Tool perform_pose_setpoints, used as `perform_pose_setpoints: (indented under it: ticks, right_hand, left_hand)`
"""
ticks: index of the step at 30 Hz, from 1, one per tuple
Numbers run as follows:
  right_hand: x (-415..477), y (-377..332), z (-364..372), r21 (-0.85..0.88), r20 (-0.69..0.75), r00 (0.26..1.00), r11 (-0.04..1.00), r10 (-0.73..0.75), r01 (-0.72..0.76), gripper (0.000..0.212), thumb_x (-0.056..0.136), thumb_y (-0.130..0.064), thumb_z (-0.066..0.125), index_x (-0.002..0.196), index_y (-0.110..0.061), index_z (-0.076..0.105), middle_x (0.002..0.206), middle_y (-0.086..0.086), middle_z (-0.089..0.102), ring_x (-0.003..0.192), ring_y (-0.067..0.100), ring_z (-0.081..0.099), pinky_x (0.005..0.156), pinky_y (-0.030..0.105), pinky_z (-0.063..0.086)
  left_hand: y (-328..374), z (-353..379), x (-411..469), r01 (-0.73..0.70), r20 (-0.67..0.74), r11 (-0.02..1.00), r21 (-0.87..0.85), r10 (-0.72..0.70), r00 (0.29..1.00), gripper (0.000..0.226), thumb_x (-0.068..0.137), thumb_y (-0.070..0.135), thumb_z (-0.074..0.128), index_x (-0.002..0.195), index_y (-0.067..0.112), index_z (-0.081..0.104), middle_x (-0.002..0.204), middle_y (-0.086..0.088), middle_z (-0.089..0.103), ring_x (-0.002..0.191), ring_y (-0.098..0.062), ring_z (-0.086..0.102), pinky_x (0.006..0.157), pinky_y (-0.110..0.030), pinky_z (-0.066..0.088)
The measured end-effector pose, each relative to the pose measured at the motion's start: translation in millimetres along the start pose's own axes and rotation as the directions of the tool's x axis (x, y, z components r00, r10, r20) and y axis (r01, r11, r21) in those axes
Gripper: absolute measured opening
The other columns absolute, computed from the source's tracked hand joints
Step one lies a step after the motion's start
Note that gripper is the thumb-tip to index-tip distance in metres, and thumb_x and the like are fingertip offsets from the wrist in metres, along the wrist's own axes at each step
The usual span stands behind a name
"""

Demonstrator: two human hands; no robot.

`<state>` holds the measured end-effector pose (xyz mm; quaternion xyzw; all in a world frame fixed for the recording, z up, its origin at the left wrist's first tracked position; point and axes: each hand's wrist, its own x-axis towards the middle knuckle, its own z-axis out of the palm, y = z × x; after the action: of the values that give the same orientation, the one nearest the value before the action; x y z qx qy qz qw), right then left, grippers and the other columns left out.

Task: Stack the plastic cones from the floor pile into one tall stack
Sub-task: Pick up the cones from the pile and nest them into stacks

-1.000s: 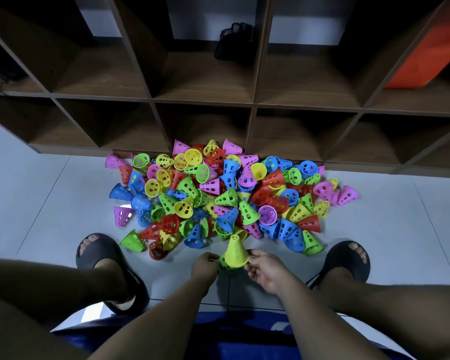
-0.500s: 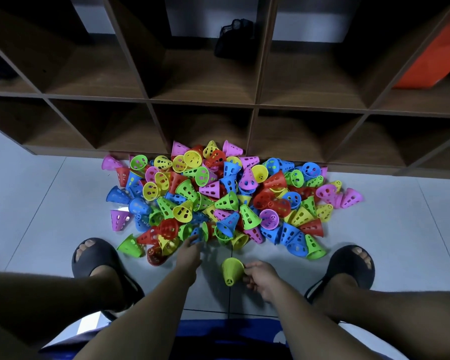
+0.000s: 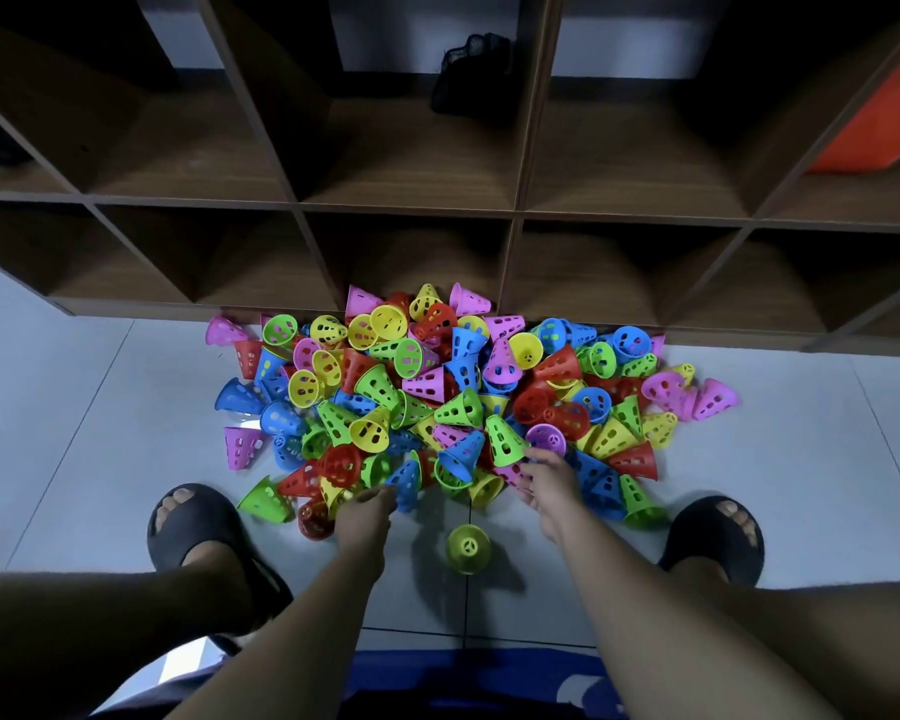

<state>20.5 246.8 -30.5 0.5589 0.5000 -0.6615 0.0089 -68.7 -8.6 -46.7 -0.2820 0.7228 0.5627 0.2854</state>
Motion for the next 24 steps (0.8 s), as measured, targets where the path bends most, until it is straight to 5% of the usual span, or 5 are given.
perform_pose_setpoints:
  ticks: [5,9,14,19,24]
  right_hand:
    - [0.5,-8.6,6.3,0.074,0.095,0.995,0.996,0.04,-0.047,0.03,0.105,-0.002,0.049,0.12,-0.02,0.068,0.112,0.008,0.069,0.099,0.019,0.071,0.096,0.04,0.058]
    - [2.9,-11.2,5.5,0.088,0.079,0.996,0.995,0.036,-0.043,0.026,0.103,-0.002,0.055,0.12,-0.016,0.069,0.111,0.01,0.071,0.099,0.019,0.072,0.086,0.034,0.057]
    - [-3.9,-10.5,1.7,0.16,0.012,0.999,0.987,0.031,-0.033,0.018,0.098,-0.004,0.067,0.111,-0.012,0.075,0.093,0.012,0.076,0.082,0.02,0.068,0.065,0.029,0.052]
    - [-21.3,1.5,3.3,0.287,0.0,0.997,0.955,0.081,-0.077,0.015,0.095,-0.007,0.072,0.108,-0.014,0.075,0.088,0.01,0.078,0.072,0.017,0.07,0.063,0.03,0.052]
    - [-44.1,17.9,6.1,0.388,0.127,0.979,0.901,0.159,-0.197,0.015,0.1,-0.002,0.061,0.11,-0.011,0.068,0.077,0.004,0.068,0.067,0.015,0.062,0.06,0.03,0.051]
  left_hand:
    - [10.2,-6.1,-20.2,-0.057,-0.059,0.997,0.044,0.06,0.996,0.005,0.086,0.015,0.084,0.085,0.011,0.08,0.091,-0.011,0.076,0.08,-0.022,0.062,0.068,-0.036,0.05]
    - [21.1,-5.9,-35.5,-0.088,-0.039,0.995,0.041,0.09,0.995,0.009,0.084,0.006,0.082,0.085,0.004,0.073,0.081,-0.007,0.07,0.069,-0.019,0.056,0.06,-0.031,0.045]
    - [17.3,-1.2,-54.1,-0.023,0.171,0.998,-0.059,0.033,0.985,0.028,0.083,-0.002,0.084,0.102,0.005,0.064,0.082,-0.014,0.071,0.071,-0.021,0.059,0.061,-0.03,0.048]
    - [8.1,11.7,-68.7,0.002,0.376,1.0,0.008,-0.004,0.927,0.011,0.097,0.005,0.072,0.104,-0.004,0.074,0.085,-0.015,0.072,0.079,-0.023,0.06,0.069,-0.03,0.049]
    - [0.1,24.0,-77.5,-0.026,0.365,0.994,0.102,-0.014,0.931,0.013,0.102,0.014,0.069,0.106,0.004,0.076,0.09,-0.009,0.073,0.082,-0.019,0.063,0.072,-0.029,0.05]
